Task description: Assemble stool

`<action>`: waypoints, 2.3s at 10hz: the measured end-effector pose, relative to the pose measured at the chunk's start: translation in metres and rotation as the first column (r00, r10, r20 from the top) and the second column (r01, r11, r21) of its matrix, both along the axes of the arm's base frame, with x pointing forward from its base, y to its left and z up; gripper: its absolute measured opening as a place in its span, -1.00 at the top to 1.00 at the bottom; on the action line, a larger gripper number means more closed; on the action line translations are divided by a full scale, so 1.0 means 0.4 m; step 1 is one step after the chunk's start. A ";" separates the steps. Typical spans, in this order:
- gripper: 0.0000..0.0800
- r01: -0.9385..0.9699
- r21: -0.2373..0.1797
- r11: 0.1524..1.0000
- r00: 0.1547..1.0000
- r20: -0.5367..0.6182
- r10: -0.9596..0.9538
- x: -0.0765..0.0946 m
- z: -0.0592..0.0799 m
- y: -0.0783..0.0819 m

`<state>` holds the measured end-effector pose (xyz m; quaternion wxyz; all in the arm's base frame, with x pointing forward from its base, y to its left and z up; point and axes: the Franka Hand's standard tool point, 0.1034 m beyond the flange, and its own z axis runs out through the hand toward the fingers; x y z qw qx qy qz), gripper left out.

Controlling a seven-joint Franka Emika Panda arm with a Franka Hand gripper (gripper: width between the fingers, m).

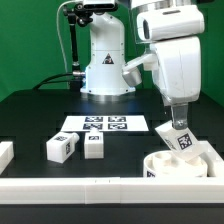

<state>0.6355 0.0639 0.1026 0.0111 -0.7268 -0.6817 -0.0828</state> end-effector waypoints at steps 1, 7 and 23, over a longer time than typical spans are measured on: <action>-0.62 0.000 0.000 1.000 1.000 -0.001 0.000 -0.001 -0.001 0.000; -0.62 0.003 0.001 1.000 0.999 -0.041 -0.003 -0.037 -0.049 0.005; 0.15 0.702 0.016 0.712 0.706 -0.148 -0.692 -0.031 -0.051 0.065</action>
Offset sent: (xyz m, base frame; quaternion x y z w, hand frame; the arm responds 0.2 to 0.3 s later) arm -0.0155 0.0038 -0.0109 0.0087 0.0056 -0.0285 0.9995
